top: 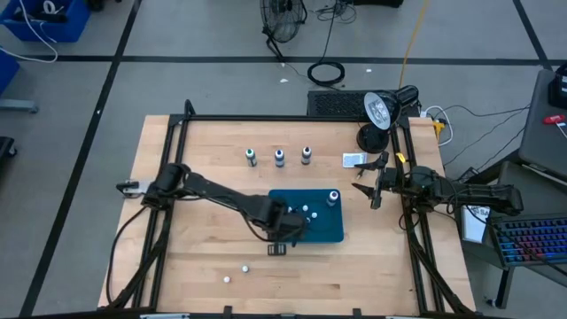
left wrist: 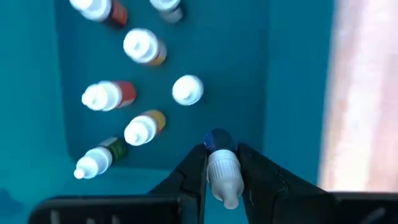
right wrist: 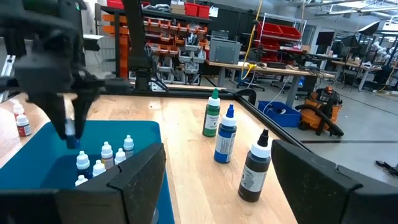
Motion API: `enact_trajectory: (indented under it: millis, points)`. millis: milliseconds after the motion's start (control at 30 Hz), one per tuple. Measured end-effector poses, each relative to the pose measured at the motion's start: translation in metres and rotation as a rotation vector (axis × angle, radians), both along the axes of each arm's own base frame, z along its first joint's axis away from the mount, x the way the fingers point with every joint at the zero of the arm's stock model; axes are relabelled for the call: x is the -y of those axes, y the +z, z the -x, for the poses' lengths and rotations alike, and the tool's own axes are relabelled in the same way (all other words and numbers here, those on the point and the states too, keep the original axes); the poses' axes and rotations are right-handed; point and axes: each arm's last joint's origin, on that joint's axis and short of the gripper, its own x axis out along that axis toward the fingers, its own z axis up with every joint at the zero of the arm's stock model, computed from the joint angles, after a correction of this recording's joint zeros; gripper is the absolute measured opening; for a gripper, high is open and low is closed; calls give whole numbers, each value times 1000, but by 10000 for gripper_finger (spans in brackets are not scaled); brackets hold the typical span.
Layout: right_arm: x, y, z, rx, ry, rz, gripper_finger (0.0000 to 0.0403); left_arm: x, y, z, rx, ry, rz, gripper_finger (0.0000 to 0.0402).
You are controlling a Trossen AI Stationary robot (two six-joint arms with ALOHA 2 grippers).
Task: Pick & Place food coloring
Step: Put the small blue food coloring bottle into the blue bin, then put the small red food coloring bottle into the blue bin
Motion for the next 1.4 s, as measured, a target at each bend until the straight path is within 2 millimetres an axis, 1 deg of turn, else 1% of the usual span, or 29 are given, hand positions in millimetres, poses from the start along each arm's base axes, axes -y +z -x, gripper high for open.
enact_trajectory:
  millis: [67,300,500,633,700,867,1000,1100,1267,1333,1400]
  points:
    - [0,0,0,0,0,0,279,-4,-6,0,-38,33,-5,69]
    - [0,0,0,0,0,0,279,-14,-13,3,-94,125,1,69]
    - [0,0,0,1,0,0,279,-14,-28,-1,-135,133,35,69]
    - [0,0,0,-4,0,0,279,-14,-28,-2,-128,140,38,69]
    - [0,0,0,-3,0,0,279,-14,-28,-2,-124,150,41,84]
    - [0,0,0,-4,0,0,279,-13,-28,-2,-124,144,52,154]
    - [0,0,0,-4,0,0,279,-12,-27,-3,-125,140,89,191]
    - [0,0,0,-4,0,0,279,-11,-15,-3,-106,140,100,205]
    - [0,0,0,-4,0,0,279,-9,32,2,16,133,46,210]
    - [0,0,0,1,0,0,279,-4,50,10,67,126,33,210]
    - [0,0,0,-3,0,0,279,5,68,21,104,100,41,211]
